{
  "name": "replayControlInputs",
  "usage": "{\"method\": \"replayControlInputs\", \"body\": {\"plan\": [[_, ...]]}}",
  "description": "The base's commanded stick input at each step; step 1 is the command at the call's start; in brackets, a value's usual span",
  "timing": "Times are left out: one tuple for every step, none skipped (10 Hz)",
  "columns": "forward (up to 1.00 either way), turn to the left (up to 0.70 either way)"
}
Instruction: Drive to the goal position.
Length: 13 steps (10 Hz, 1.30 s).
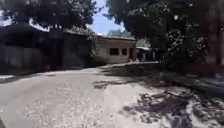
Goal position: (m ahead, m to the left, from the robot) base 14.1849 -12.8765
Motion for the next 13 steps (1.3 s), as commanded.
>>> {"method": "replayControlInputs", "body": {"plan": [[1.0,0.41],[1.0,0.41],[1.0,0.01],[1.0,0.01],[1.0,0.01],[1.0,0.01],[1.0,0.01],[1.0,0.01],[1.0,0.01],[1.0,0.01],[1.0,0.01],[1.0,0.01],[1.0,0.01]]}}
